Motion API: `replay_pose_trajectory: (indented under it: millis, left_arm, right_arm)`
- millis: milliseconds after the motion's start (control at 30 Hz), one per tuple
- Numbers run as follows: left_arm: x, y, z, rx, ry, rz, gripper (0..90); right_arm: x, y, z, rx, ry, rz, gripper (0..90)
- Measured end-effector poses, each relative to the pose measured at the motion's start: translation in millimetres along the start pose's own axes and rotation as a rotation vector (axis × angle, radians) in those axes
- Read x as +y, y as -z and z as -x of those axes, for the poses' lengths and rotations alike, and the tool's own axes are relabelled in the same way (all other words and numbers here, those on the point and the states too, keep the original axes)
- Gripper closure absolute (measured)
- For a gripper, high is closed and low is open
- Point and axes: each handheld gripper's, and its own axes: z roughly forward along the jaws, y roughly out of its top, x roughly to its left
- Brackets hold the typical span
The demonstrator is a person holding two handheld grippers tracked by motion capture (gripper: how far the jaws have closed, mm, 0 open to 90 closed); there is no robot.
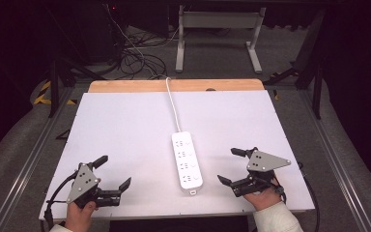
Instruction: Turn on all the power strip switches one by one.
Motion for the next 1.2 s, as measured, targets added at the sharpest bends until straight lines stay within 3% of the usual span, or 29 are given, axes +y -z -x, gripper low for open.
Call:
replay_pose_trajectory:
  millis: [367,733,1200]
  left_arm:
    - [1.2,2.6,1.9,0.021,-0.026,-0.001,2.0]
    - [0.9,3.5,0.9,0.019,-0.014,0.000,2.0]
    - [0.7,3.2,0.3,0.021,-0.022,0.000,2.0]
  right_arm:
    - [3.8,1.7,-1.6,0.005,0.013,-0.001,10.3]
    - [10.1,-0.8,-0.8,0.016,0.013,-0.001,12.3]
    - [41.2,-22.8,-0.8,0.080,0.031,-0.051,22.2]
